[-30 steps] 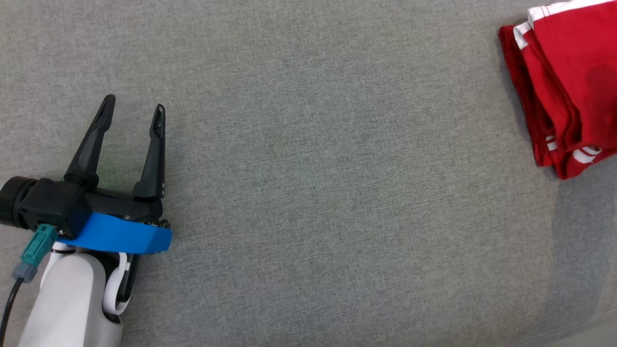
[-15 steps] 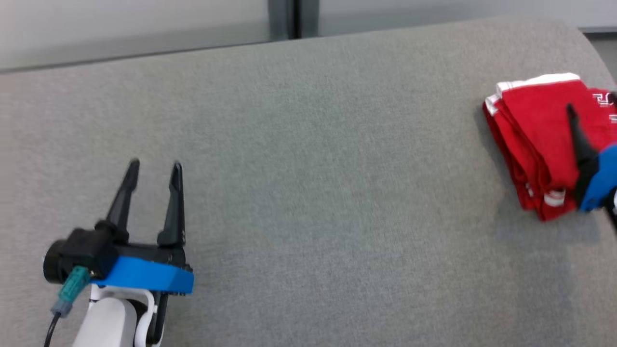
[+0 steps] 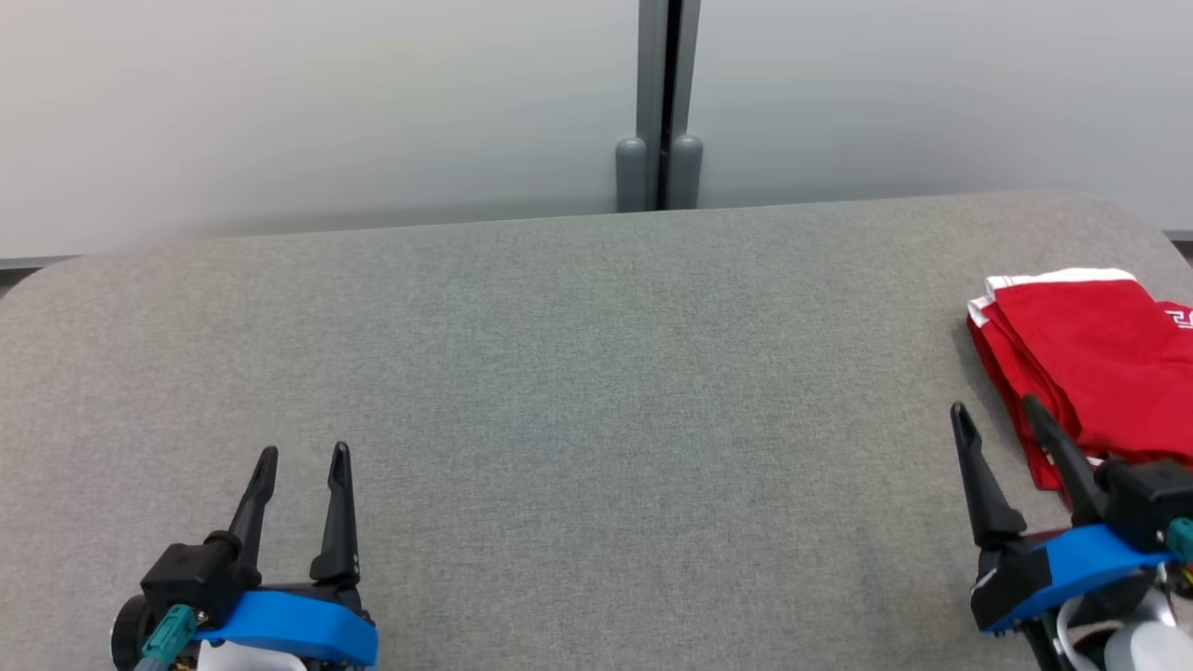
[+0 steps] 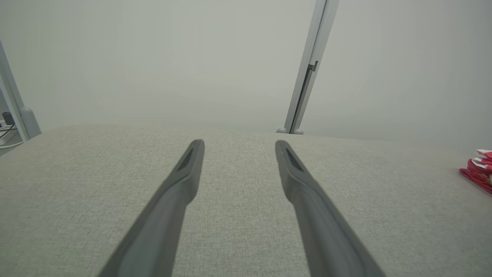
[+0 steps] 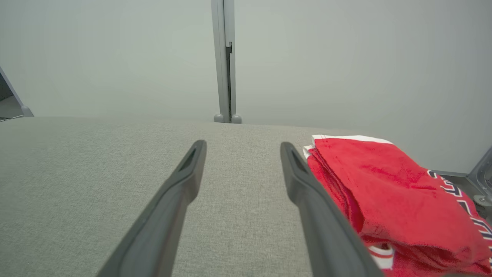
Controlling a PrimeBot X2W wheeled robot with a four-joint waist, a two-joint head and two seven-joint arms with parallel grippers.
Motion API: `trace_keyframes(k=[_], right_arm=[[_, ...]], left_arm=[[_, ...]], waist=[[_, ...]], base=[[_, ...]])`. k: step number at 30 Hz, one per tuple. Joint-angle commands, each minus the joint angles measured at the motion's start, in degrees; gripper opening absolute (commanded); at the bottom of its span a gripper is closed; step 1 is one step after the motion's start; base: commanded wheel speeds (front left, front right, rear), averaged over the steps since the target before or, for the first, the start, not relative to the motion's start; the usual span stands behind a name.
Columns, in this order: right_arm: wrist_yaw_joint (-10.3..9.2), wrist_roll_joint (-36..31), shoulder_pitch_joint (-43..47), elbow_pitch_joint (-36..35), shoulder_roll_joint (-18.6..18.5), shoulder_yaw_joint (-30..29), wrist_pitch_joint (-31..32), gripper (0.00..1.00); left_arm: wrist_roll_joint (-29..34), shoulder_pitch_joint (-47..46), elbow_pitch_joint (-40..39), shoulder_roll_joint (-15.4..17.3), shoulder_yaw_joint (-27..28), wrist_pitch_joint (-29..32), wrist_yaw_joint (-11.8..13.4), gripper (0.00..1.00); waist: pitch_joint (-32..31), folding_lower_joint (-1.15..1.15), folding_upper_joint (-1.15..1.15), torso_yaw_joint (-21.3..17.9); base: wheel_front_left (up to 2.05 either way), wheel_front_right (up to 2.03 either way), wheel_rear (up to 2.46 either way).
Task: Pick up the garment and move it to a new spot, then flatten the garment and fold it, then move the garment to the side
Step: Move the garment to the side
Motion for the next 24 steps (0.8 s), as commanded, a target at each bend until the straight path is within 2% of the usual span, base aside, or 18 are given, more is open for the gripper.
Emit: trace_keyframes(k=[1, 10, 24], right_arm=[[0.01, 0.6, 2.5, -1.2, 1.4, -1.0, 0.2, 1.00], [0.01, -0.7, 6.8, -3.3, 5.0, -6.2, 0.3, 1.00], [0.01, -2.3, 6.7, -2.3, 6.4, -7.7, 0.6, 1.00]], left_arm=[[-0.1, 0.6, 0.6, -0.2, -0.1, -0.3, -0.2, 1.00], [0.7, 3.3, 1.6, -1.7, 1.3, -0.3, -0.7, 1.00], [1.2, 3.9, 3.2, -2.7, 2.3, -0.3, -1.6, 1.00]], waist=[[-0.6, 0.02, 0.00, 0.5], [-3.2, 0.02, 0.00, 1.8], [-4.3, 0.02, 0.00, 1.4]], base=[[0.00, 0.00, 0.00], [0.00, 0.00, 0.00], [0.00, 0.00, 0.00]])
